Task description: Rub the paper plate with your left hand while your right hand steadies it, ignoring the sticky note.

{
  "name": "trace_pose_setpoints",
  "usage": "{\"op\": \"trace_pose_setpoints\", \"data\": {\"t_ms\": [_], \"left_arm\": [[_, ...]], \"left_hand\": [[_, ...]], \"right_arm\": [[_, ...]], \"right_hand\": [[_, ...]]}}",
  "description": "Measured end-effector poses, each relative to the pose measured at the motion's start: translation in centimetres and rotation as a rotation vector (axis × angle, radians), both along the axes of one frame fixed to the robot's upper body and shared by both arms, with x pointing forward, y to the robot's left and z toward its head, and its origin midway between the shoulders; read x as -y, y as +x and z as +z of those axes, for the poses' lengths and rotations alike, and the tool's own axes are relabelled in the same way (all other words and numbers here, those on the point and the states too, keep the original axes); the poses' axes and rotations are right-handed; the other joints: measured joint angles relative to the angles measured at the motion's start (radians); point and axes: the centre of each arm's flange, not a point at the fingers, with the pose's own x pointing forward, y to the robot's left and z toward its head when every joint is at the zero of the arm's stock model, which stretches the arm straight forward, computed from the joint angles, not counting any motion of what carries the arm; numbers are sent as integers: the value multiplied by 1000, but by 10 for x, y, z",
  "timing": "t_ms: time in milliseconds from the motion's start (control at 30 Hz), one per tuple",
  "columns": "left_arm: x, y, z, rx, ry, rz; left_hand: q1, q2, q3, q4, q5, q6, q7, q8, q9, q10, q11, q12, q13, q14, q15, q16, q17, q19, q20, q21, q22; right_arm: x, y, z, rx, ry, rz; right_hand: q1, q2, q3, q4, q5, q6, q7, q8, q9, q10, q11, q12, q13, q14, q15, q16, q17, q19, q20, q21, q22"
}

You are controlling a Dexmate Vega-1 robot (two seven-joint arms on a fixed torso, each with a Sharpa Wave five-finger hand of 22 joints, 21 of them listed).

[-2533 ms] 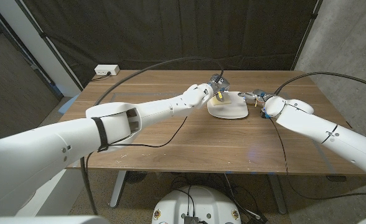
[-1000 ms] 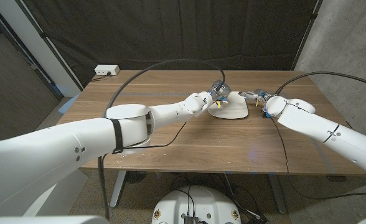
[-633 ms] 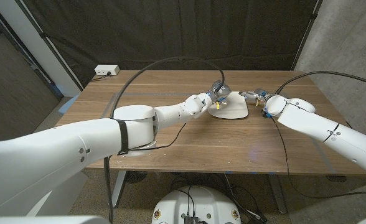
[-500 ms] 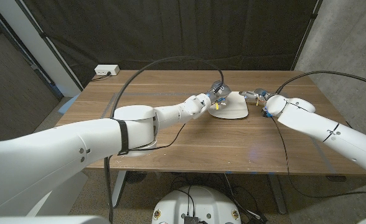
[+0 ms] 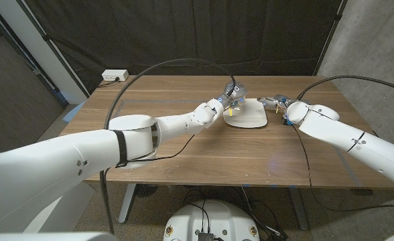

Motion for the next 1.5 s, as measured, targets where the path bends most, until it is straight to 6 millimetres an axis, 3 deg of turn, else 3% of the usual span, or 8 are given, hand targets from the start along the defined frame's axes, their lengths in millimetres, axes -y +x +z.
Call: {"op": "trace_pose_setpoints", "data": {"t_ms": [367, 567, 833, 867, 1000, 1500], "left_arm": [[-15, -22, 20, 82, -97, -7], [-31, -30, 26, 101, -166, 8], [-44, -25, 31, 104, -200, 92], [-60, -36, 33, 84, -281, 69], [-72, -37, 34, 68, -323, 87], [-128, -24, 32, -22, -464, 264]], "left_hand": [[4, 4, -11, 3, 0, 0, 0, 0, 2, 0, 0, 2, 9, 0, 0, 0, 6, 0, 0, 12, 0], [4, 4, -11, 3, 0, -5, 5, -7, 2, 0, -1, 2, 17, 0, 0, 0, 9, 0, 0, 20, 0], [4, 4, -15, 7, 3, -5, 5, -8, 6, 1, -1, 2, 26, 5, 5, -1, 10, 0, 0, 33, -3], [4, 4, -15, 7, 3, -5, 5, -8, 7, 1, -1, 2, 27, 5, 5, -1, 11, 0, 0, 33, -3], [4, 4, -19, 11, 3, -11, 11, -9, 7, 1, -1, 2, 27, 5, 5, -1, 14, 0, 0, 37, -3], [4, 4, -28, 11, 3, -12, 20, -11, 7, 2, -3, -2, 49, 8, 2, -16, 14, 0, 0, 56, -7]], "right_arm": [[-1, -1, 2, 9, -7, 0], [-2, -2, 4, 31, -8, -2], [-2, -3, 4, 38, -3, 0], [-2, -4, 9, 74, -12, -4], [-3, -5, 12, 98, -11, 1], [1, -10, 12, 226, 69, 18]], "right_hand": [[-2, 2, 0, 0, 0, 0, 0, 0, 0, 0, 0, 0, 0, 0, 0, 0, 0, 0, 0, 0, 0], [-13, 13, 4, 13, 0, 0, 0, 4, 0, 0, 0, 0, 0, 0, 0, 0, 3, 0, 0, 0, 0], [-18, 18, 10, 18, 0, 0, 0, 4, 0, 0, 0, 0, 0, 0, 0, 0, 3, 5, -5, 0, 0], [-18, 18, 10, 18, 0, 0, 0, 4, 0, 0, 0, 0, 0, 0, 0, 0, 3, 5, -5, 0, 0], [-14, 24, 10, 18, 0, 0, 0, 4, 0, 0, 0, 0, 0, 0, 0, 0, 3, 5, -5, 0, 0], [-12, 33, 17, 19, 0, -9, 2, 4, 0, -13, 5, 0, 0, 0, 0, 0, 0, 11, -11, 0, 0]]}}
